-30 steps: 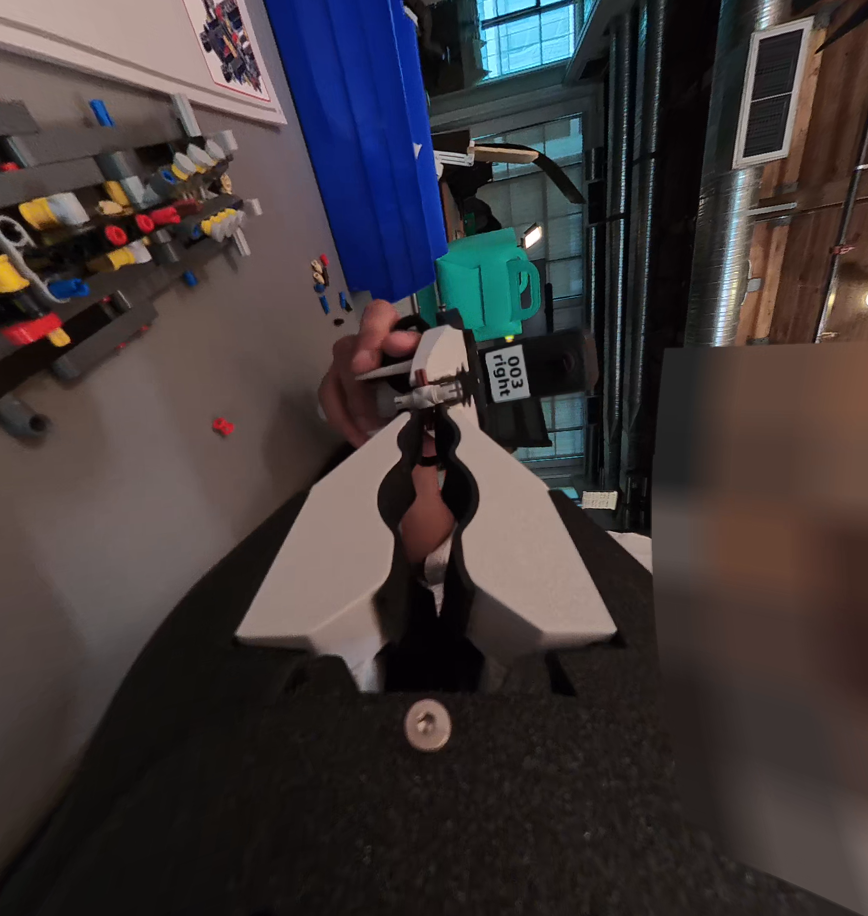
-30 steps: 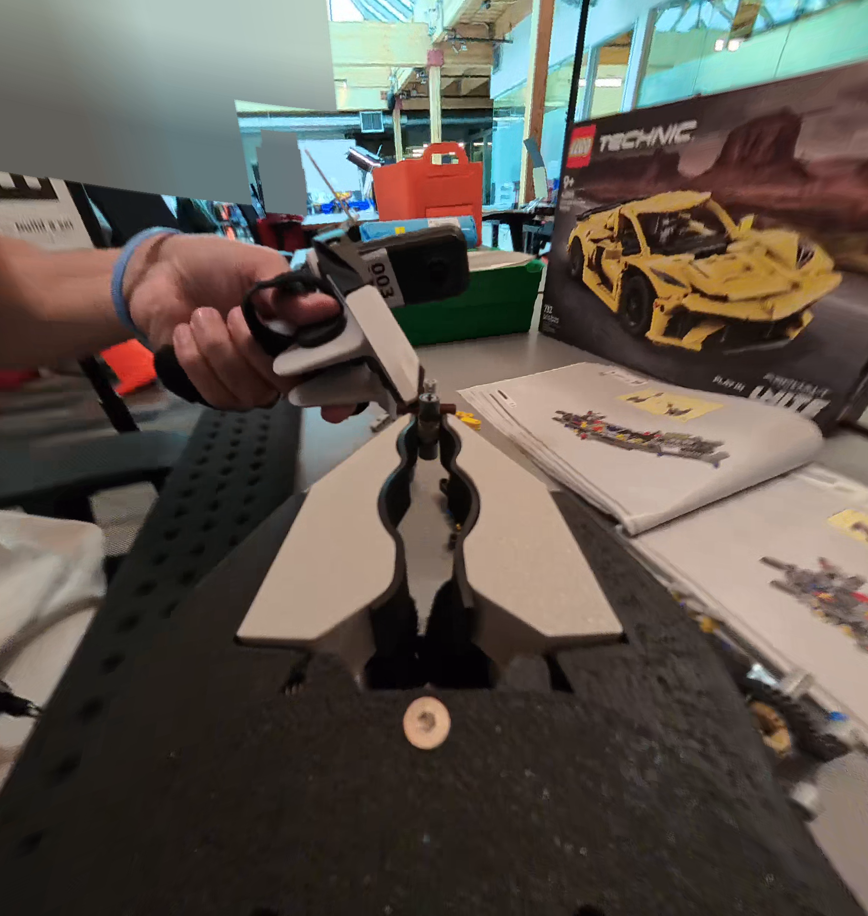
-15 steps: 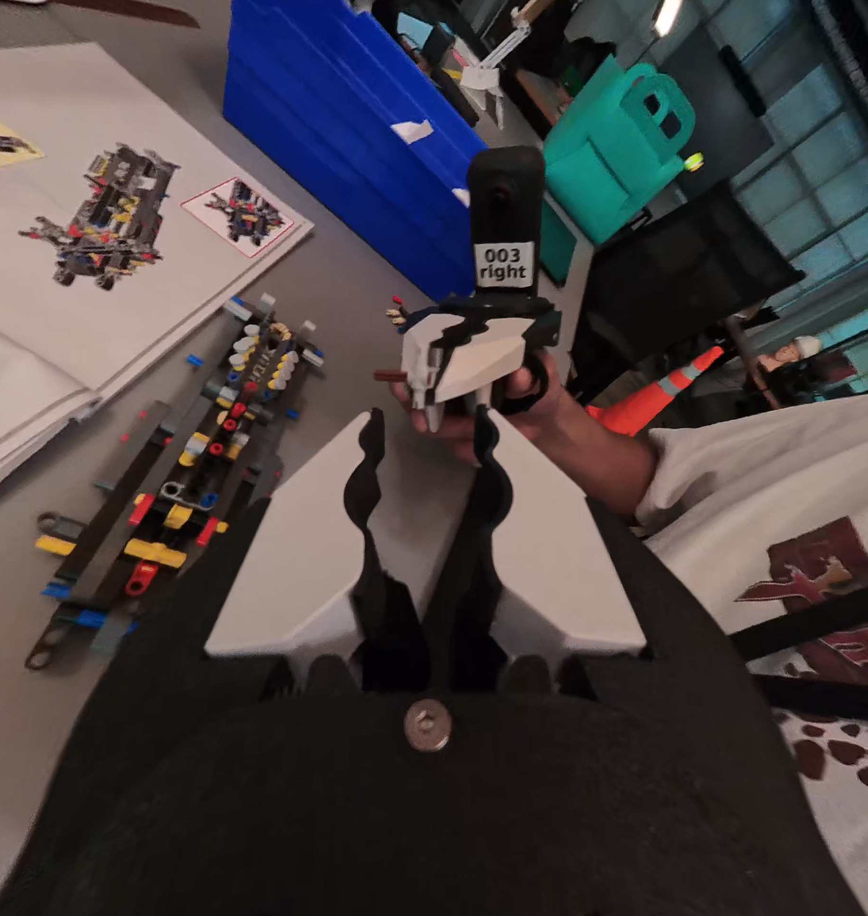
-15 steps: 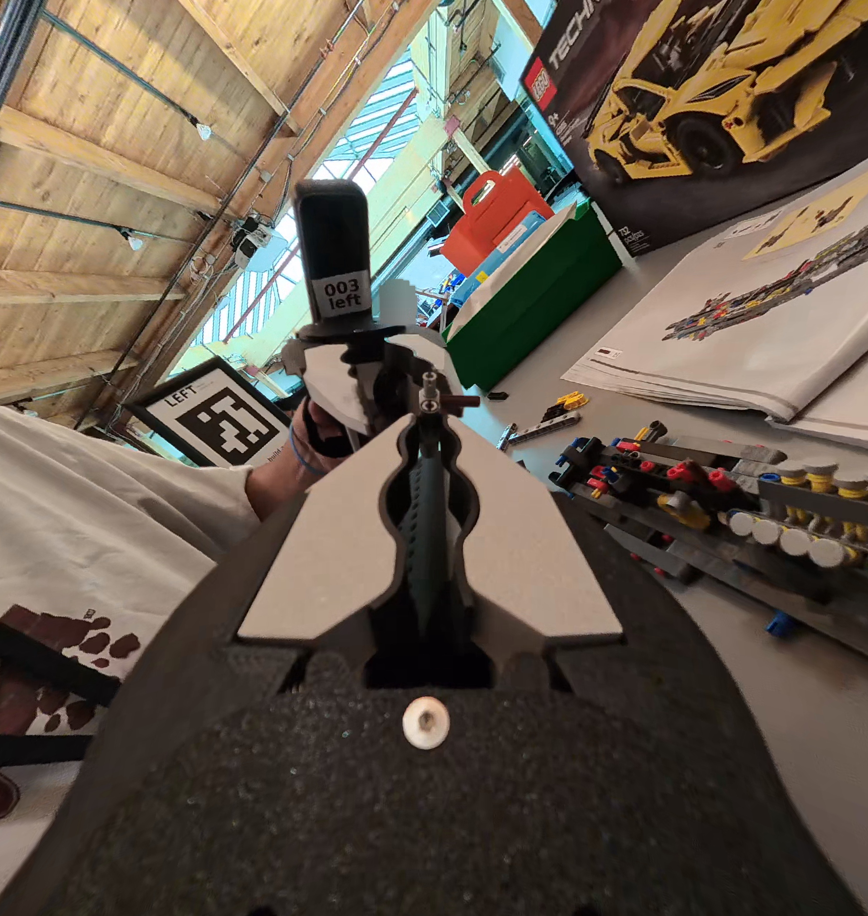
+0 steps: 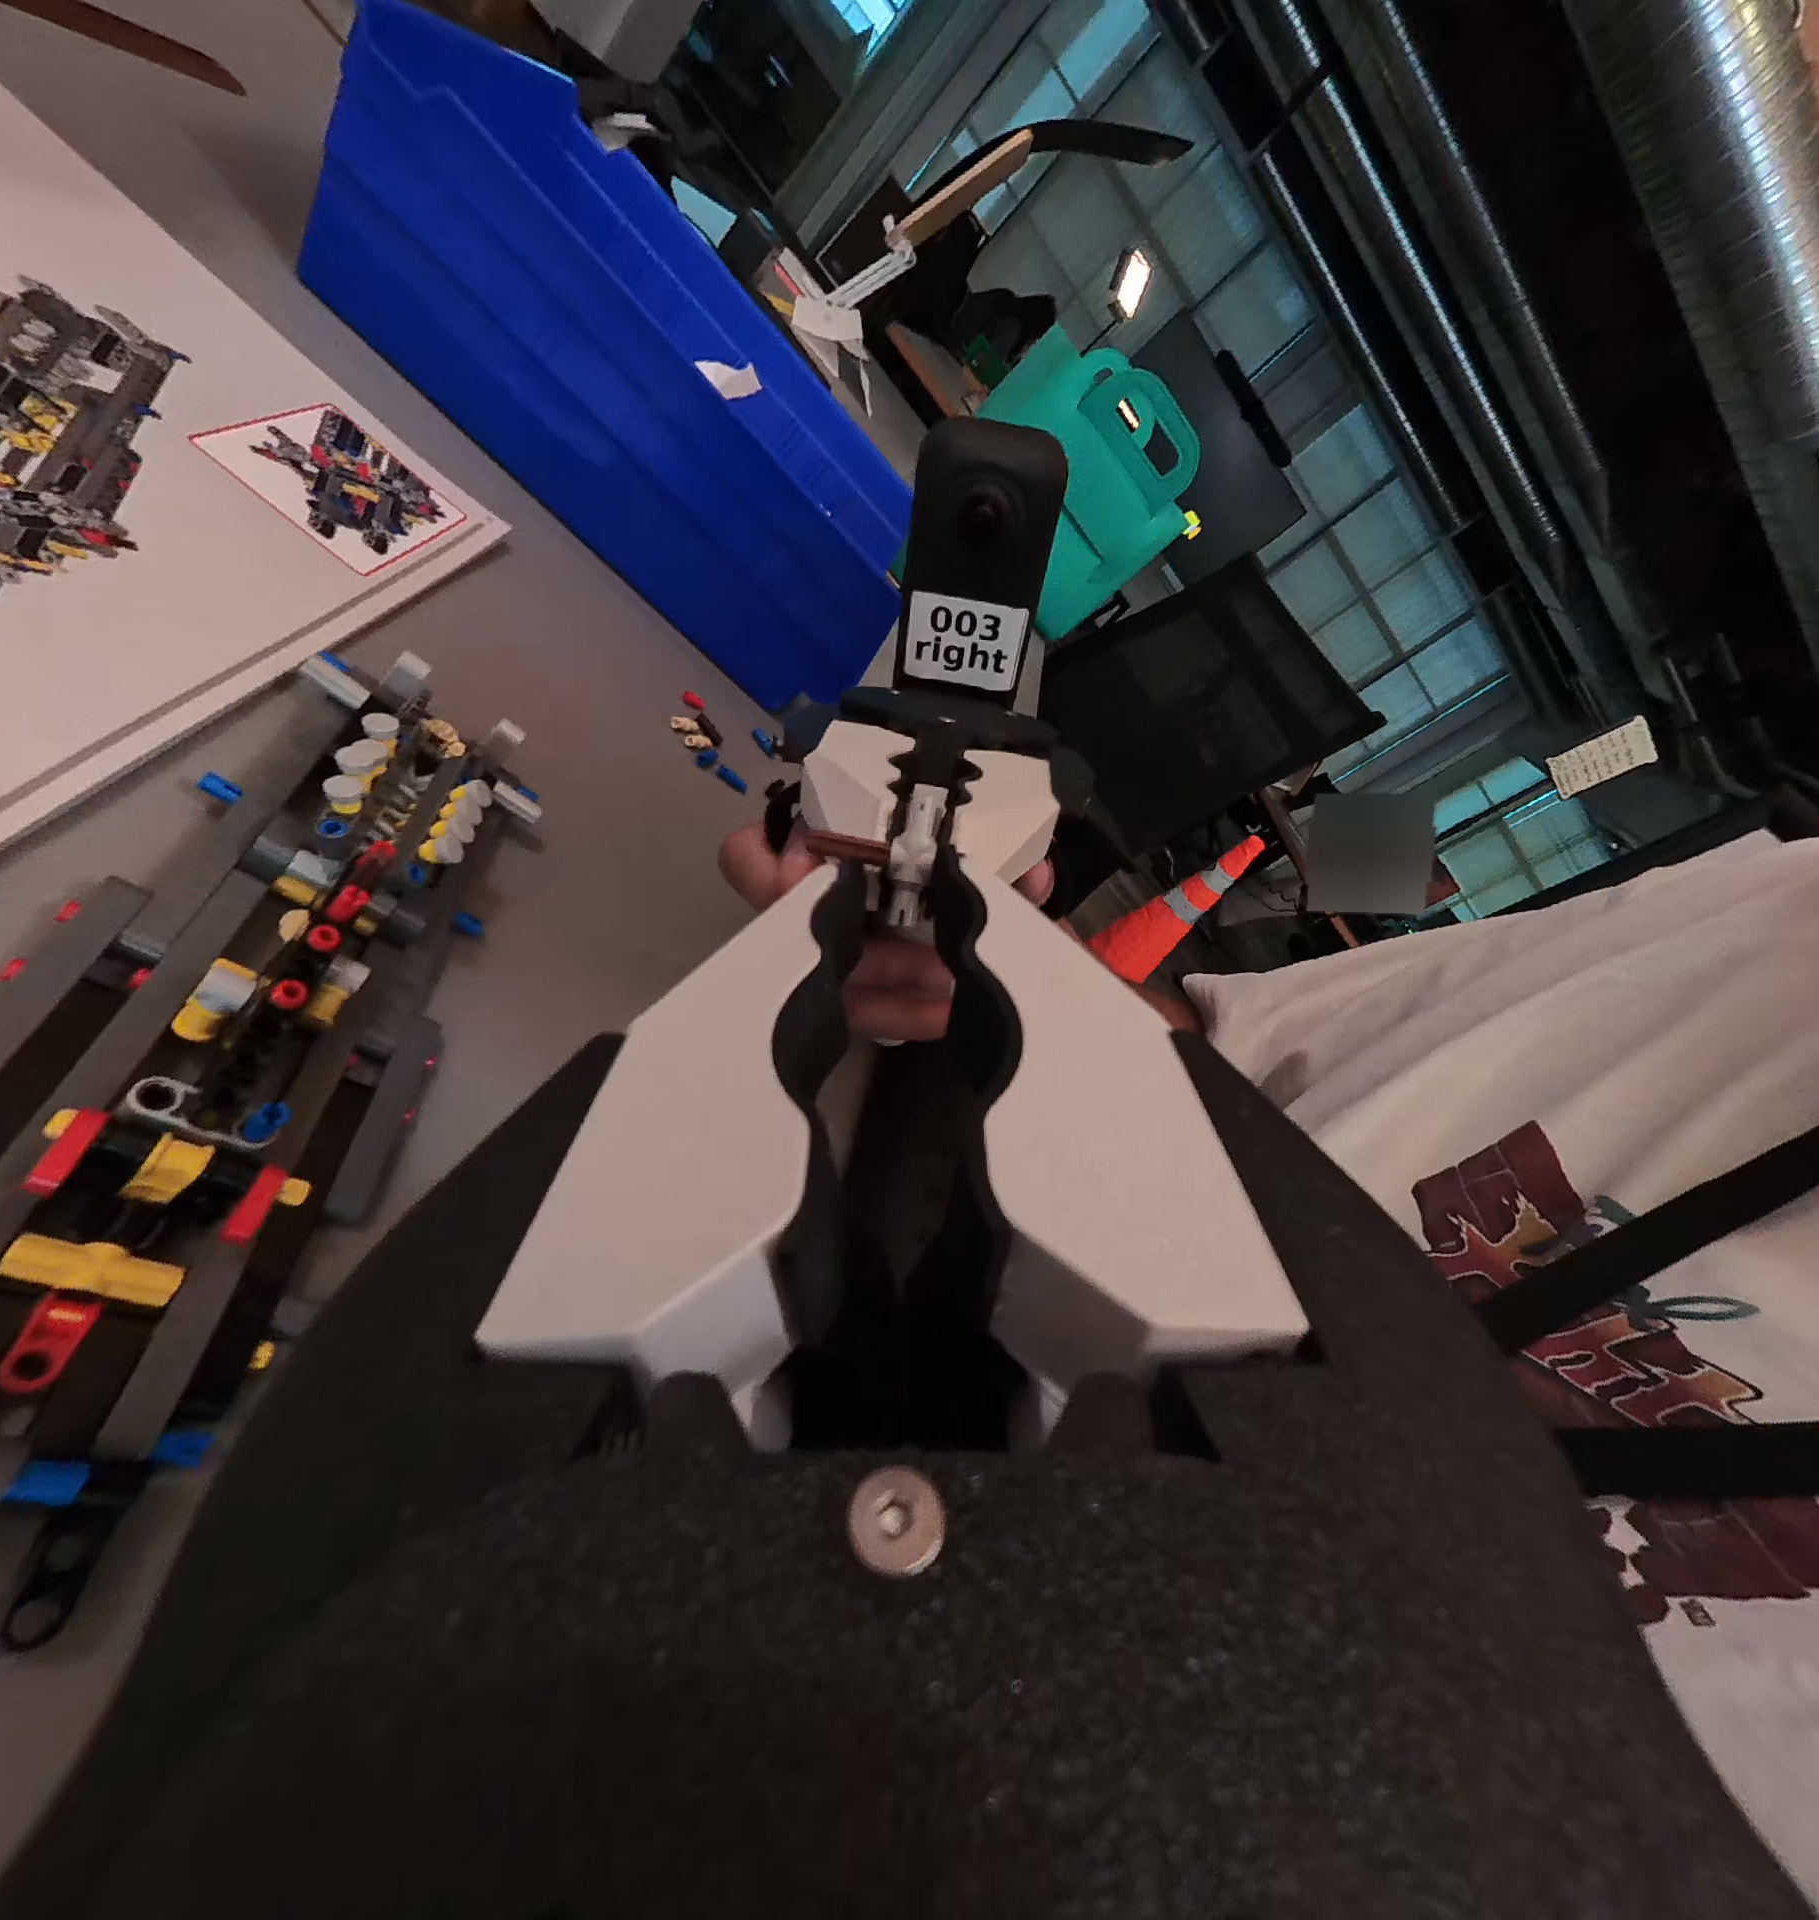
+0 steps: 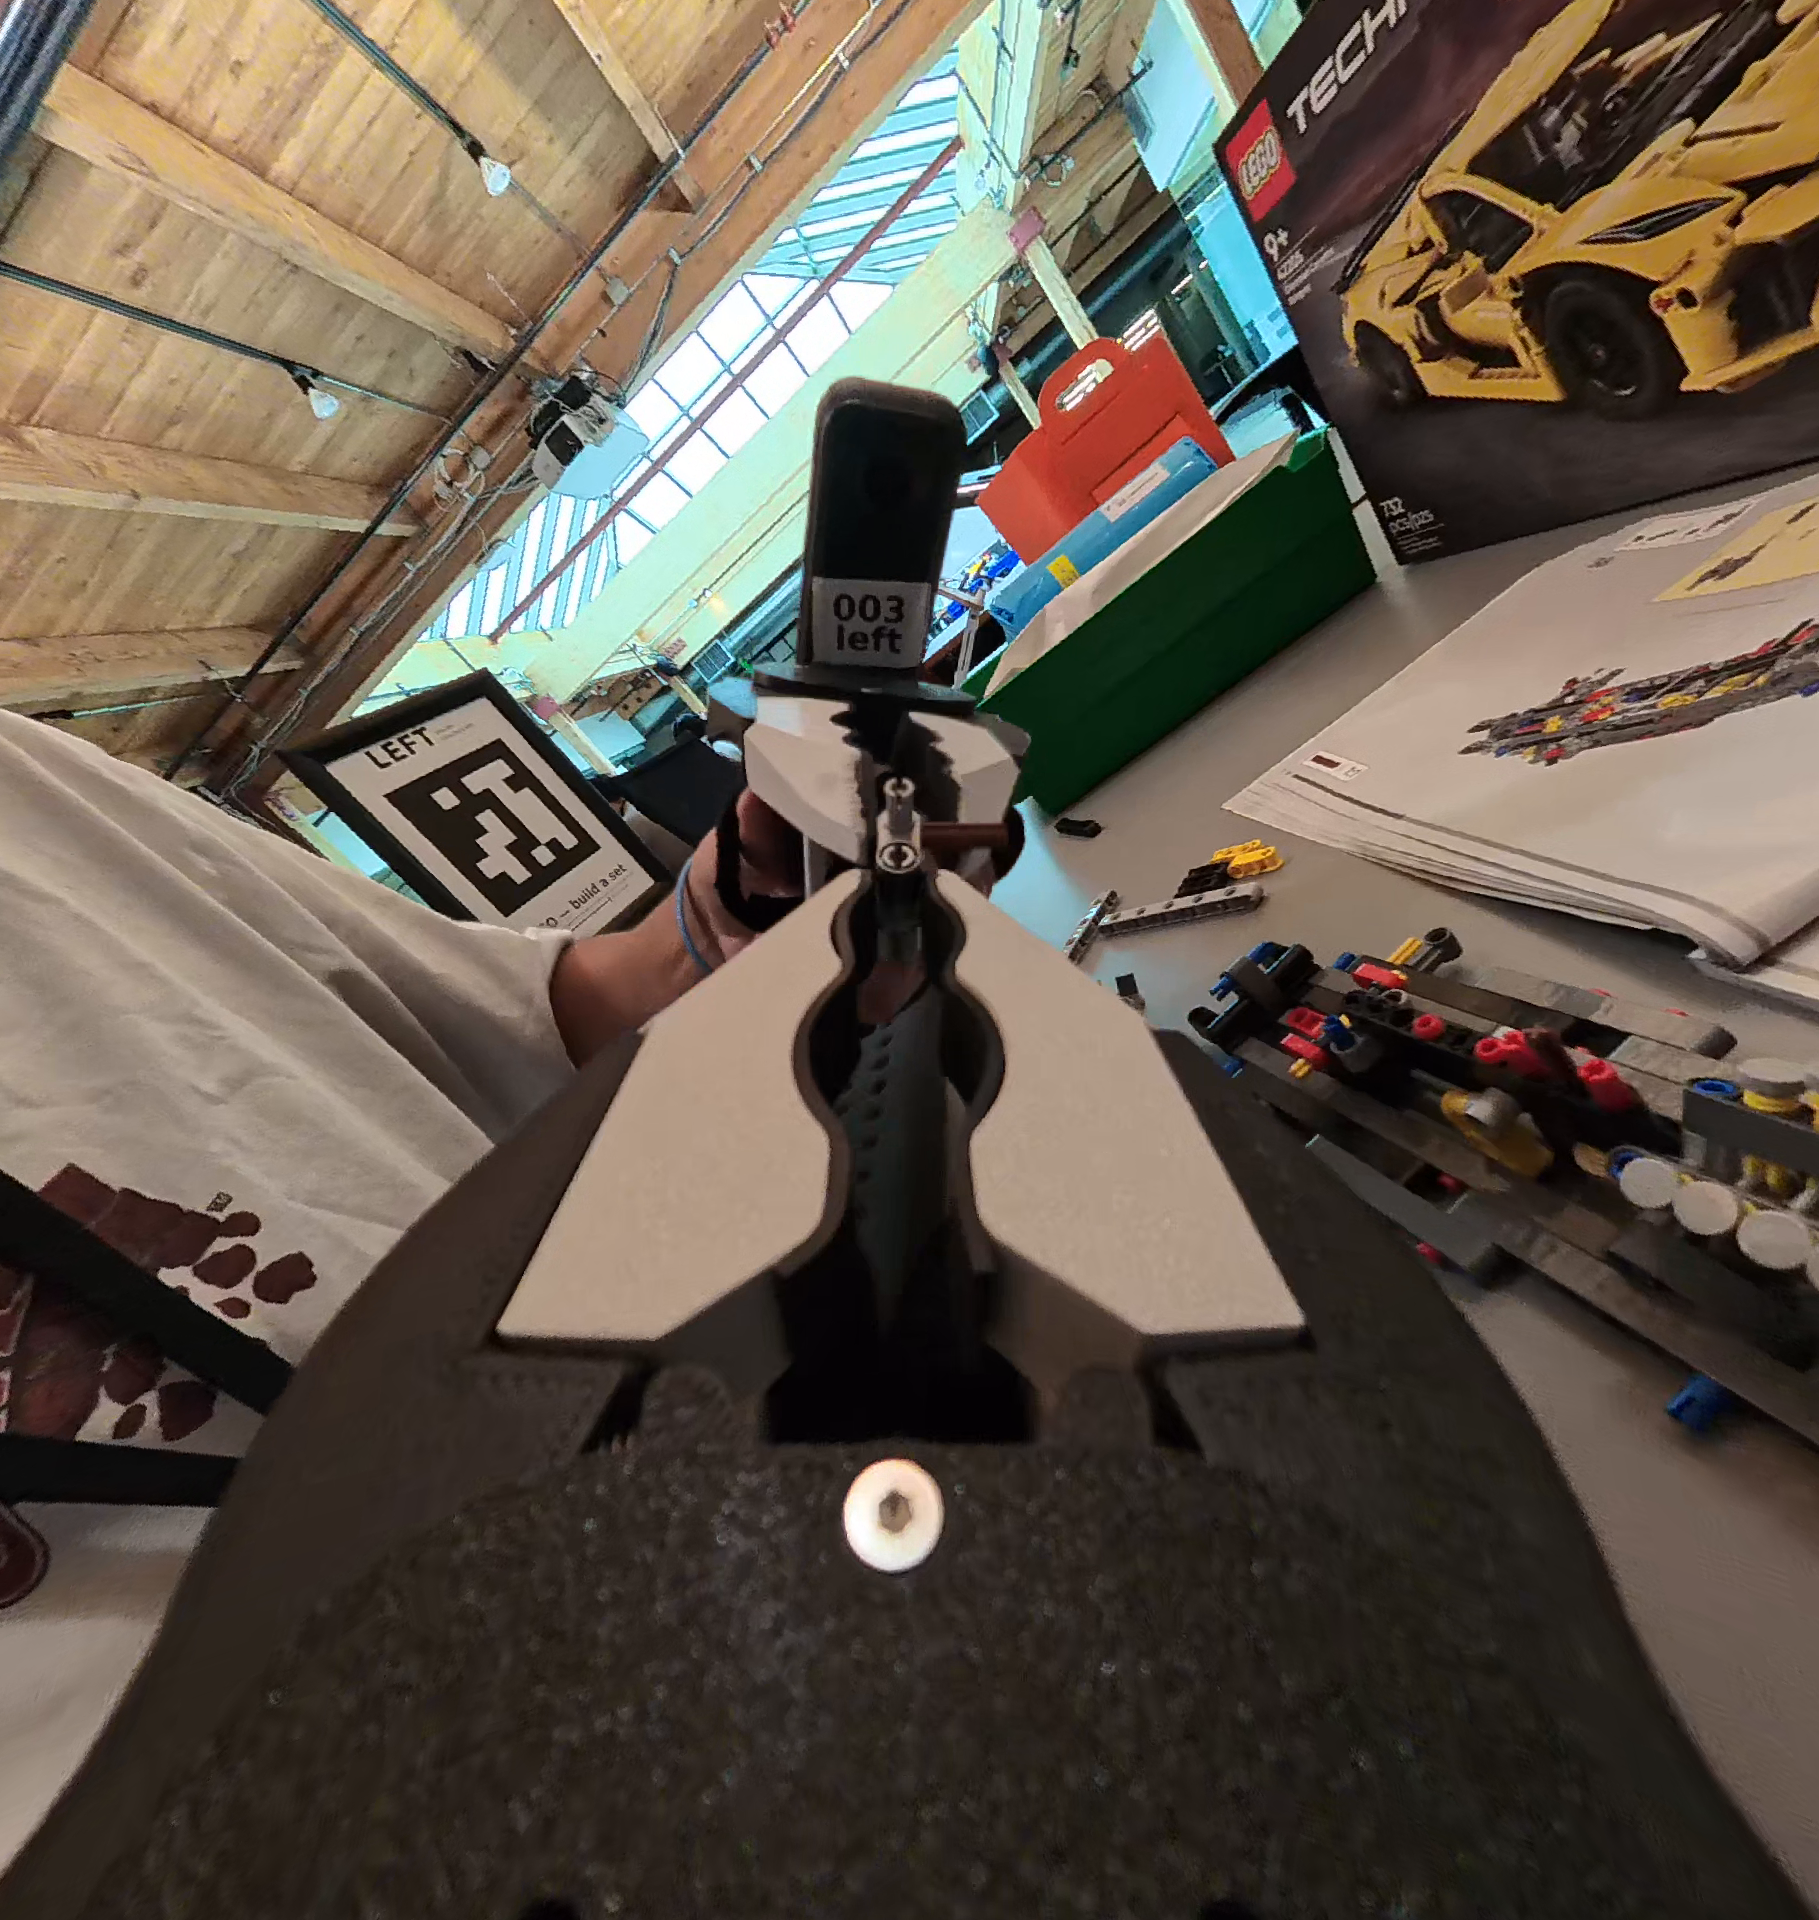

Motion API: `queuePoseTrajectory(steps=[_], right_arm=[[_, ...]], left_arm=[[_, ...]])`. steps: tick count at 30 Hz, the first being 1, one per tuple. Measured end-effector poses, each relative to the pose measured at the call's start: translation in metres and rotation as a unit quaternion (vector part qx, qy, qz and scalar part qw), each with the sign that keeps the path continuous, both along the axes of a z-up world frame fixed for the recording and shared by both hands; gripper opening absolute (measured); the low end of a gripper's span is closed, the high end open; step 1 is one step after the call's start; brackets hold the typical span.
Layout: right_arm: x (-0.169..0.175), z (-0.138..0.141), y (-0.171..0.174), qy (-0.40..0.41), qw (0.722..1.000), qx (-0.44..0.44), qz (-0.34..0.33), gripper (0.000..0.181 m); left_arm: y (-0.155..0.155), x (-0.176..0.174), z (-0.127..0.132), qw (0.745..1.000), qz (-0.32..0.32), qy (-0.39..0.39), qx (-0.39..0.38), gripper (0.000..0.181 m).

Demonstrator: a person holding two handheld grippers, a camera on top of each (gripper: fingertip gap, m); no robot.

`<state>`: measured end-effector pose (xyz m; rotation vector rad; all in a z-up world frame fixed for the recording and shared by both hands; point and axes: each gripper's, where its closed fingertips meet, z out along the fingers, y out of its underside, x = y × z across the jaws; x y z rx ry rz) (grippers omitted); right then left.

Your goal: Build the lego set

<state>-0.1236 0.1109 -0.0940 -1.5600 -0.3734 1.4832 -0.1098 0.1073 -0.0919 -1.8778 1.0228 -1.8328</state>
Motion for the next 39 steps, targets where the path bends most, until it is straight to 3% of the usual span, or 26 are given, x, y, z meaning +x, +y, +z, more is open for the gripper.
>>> queuePoseTrajectory(steps=[6, 11, 13, 16, 19, 21, 23, 31, 39], right_arm=[[0.001, 0.000, 0.000, 0.005, 1.000, -0.006, 0.002, 0.006], [-0.001, 0.001, -0.006, -0.012, 1.000, 0.019, 0.014, 0.007], [0.005, -0.005, 0.000, -0.052, 0.998, 0.032, -0.009, 0.016], [0.022, -0.019, 0.008, -0.136, 0.987, 0.064, -0.054, 0.017], [0.037, -0.029, 0.012, -0.201, 0.974, 0.070, -0.077, 0.017], [0.045, -0.036, 0.012, -0.238, 0.965, 0.070, -0.086, 0.017], [0.052, -0.048, 0.010, -0.281, 0.954, 0.063, -0.081, 0.017], [0.039, -0.110, -0.032, -0.455, 0.888, 0.059, 0.034, 0.016], [0.030, -0.133, -0.032, -0.531, 0.846, 0.042, 0.027, 0.012]], left_arm=[[0.000, 0.002, 0.000, 1.000, 0.009, -0.009, 0.017, 0.011], [-0.005, -0.002, 0.000, 0.990, -0.007, -0.018, 0.138, 0.008], [-0.002, -0.004, -0.003, 0.978, -0.015, -0.009, 0.208, 0.007], [0.013, -0.006, -0.019, 0.924, -0.008, 0.031, 0.382, 0.007], [0.033, -0.009, -0.045, 0.835, -0.011, 0.088, 0.543, 0.006], [0.039, -0.009, -0.055, 0.792, -0.017, 0.091, 0.604, 0.006], [0.040, -0.008, -0.061, 0.770, -0.022, 0.087, 0.632, 0.006], [0.026, -0.015, -0.075, 0.768, -0.029, 0.053, 0.637, 0.006], [0.025, -0.020, -0.080, 0.773, -0.034, 0.058, 0.630, 0.006]])
